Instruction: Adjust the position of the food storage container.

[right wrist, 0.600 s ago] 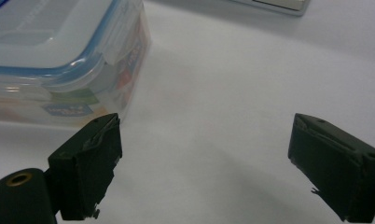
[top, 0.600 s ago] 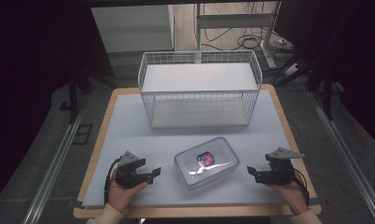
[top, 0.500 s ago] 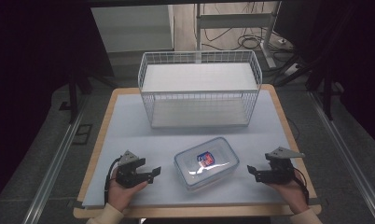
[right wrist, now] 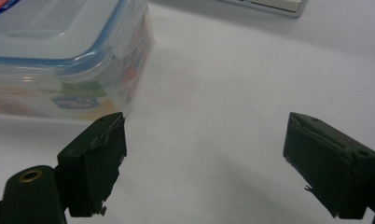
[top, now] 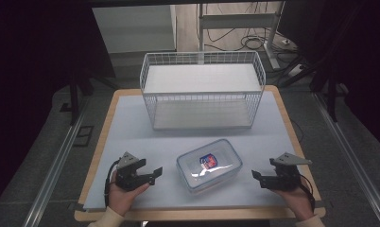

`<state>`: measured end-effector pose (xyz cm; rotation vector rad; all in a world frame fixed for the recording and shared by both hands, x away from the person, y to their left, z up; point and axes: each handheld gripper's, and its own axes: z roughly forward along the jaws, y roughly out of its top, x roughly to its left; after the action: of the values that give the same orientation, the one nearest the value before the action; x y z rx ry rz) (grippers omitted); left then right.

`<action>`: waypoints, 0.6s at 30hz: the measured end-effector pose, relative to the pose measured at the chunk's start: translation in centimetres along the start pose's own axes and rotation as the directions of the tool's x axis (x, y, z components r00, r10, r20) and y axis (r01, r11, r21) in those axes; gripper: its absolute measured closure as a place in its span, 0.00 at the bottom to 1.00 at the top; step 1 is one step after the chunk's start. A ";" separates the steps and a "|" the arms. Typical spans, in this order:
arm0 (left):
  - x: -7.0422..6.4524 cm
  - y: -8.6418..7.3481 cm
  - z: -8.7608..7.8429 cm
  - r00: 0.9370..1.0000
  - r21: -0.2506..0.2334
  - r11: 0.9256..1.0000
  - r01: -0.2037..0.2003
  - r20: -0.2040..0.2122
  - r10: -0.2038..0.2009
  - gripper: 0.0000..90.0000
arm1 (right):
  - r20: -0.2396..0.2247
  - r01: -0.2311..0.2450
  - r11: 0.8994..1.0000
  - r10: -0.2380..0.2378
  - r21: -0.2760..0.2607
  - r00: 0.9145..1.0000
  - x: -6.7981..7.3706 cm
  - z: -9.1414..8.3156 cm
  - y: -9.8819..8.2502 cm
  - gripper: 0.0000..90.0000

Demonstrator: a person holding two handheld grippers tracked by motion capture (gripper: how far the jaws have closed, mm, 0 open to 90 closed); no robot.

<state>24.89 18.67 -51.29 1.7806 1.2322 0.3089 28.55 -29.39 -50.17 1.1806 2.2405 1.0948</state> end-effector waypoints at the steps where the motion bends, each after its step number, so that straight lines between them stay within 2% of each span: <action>1: 0.0 0.1 -0.1 1.000 0.001 1.000 0.005 0.011 -0.005 0.24 | -0.001 -0.001 1.000 0.001 -0.001 1.000 0.1 -0.1 0.0 0.15; 6: -0.5 0.9 -0.4 1.000 0.007 1.000 -0.003 0.027 0.003 0.31 | 0.000 -0.001 1.000 0.001 -0.005 1.000 -0.2 -0.1 0.0 0.16; 9: -1.0 1.3 -0.9 1.000 0.004 1.000 -0.020 0.023 0.020 0.48 | 0.002 -0.002 1.000 0.002 -0.002 1.000 -0.3 0.0 -0.1 0.16; 11: -1.2 1.6 -1.2 0.998 0.006 1.000 -0.022 0.053 0.022 0.66 | -0.001 -0.003 1.000 0.003 -0.002 1.000 -0.3 0.0 -0.1 0.17; 13: -1.4 1.8 -1.5 0.997 0.007 0.999 -0.033 0.073 0.032 0.80 | 0.001 0.002 1.000 -0.002 -0.001 1.000 -0.2 0.0 -0.1 0.17; 15: -1.6 2.0 -1.6 0.995 0.008 0.999 -0.038 0.089 0.037 0.89 | 0.004 0.007 1.000 -0.007 -0.004 1.000 -0.1 -0.1 -0.1 0.17; 18: -1.7 2.2 -1.9 0.993 0.008 0.999 -0.049 0.107 0.048 0.96 | 0.005 0.005 1.000 -0.005 -0.001 1.000 -0.1 0.0 -0.1 0.17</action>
<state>24.20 18.04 -48.07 1.8140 1.1184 0.2320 28.52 -29.48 -50.29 1.1750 2.2381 1.0897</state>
